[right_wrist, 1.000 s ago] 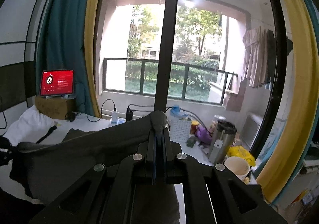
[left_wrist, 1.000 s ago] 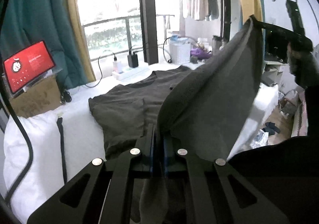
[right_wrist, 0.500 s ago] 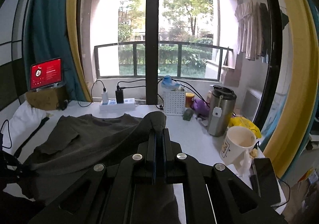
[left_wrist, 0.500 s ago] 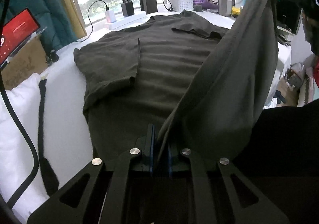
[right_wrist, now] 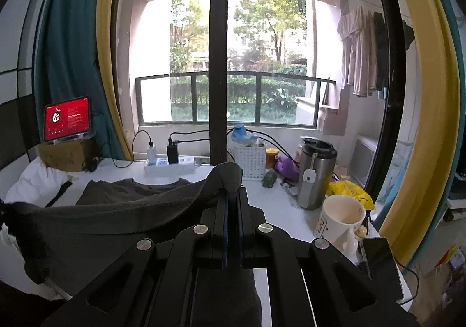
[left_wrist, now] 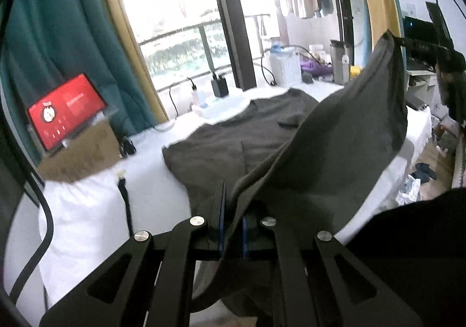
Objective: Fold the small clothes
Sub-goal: 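Hold the hem with both grippers and lift it toward the collar, then lower the hem onto the collar edge and open both grippers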
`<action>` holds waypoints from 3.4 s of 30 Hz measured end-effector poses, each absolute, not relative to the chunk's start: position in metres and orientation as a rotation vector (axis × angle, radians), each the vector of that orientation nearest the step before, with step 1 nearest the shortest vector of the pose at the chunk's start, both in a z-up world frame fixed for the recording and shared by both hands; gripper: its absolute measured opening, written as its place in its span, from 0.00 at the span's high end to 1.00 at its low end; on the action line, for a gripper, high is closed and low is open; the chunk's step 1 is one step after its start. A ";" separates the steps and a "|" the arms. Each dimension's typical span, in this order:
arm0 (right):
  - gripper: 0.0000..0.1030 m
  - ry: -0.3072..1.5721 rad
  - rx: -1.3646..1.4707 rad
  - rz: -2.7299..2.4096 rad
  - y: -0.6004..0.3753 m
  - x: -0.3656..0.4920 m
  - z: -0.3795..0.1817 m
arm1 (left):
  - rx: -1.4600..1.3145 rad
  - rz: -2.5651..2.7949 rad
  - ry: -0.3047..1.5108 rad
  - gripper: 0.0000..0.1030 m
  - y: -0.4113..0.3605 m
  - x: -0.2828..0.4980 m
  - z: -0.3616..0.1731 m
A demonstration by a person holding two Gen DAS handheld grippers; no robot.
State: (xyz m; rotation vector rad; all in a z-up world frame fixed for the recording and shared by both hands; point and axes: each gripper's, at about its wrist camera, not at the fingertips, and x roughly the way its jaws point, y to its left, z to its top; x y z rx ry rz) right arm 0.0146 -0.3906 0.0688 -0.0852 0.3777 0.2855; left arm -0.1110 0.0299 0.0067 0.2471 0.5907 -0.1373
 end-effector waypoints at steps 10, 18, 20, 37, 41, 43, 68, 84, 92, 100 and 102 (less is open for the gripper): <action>0.95 0.387 -0.083 0.273 -0.396 0.038 0.070 | 0.312 -0.123 0.522 0.92 0.030 -0.076 0.033; 0.95 0.429 -0.081 0.271 -0.393 0.077 0.060 | 0.354 -0.135 0.543 0.92 0.031 -0.040 0.039; 0.95 0.437 -0.079 0.273 -0.392 0.088 0.059 | 0.356 -0.139 0.559 0.92 0.033 -0.029 0.038; 0.95 0.513 -0.077 0.303 -0.365 0.188 0.046 | 0.329 -0.189 0.697 0.92 0.058 0.057 0.011; 0.95 0.542 -0.069 0.317 -0.354 0.219 0.035 | 0.292 -0.197 0.737 0.92 0.072 0.085 -0.003; 0.95 0.556 -0.075 0.319 -0.347 0.234 0.029 | 0.281 -0.204 0.757 0.92 0.077 0.099 -0.011; 0.95 0.788 -0.113 0.330 -0.292 0.386 -0.096 | 0.250 -0.125 0.963 0.63 0.126 0.208 -0.085; 0.94 0.793 -0.129 0.291 -0.290 0.379 -0.100 | 0.016 0.045 0.977 0.50 0.189 0.159 -0.085; 0.21 0.753 -0.117 0.267 -0.299 0.357 -0.081 | -0.138 0.007 0.977 0.48 0.193 0.145 -0.116; 0.20 0.766 -0.091 0.293 -0.302 0.329 -0.075 | -0.092 0.018 0.889 0.98 0.190 0.150 -0.101; 0.20 0.781 -0.095 0.311 -0.297 0.322 -0.080 | -0.054 0.044 0.857 0.98 0.192 0.152 -0.090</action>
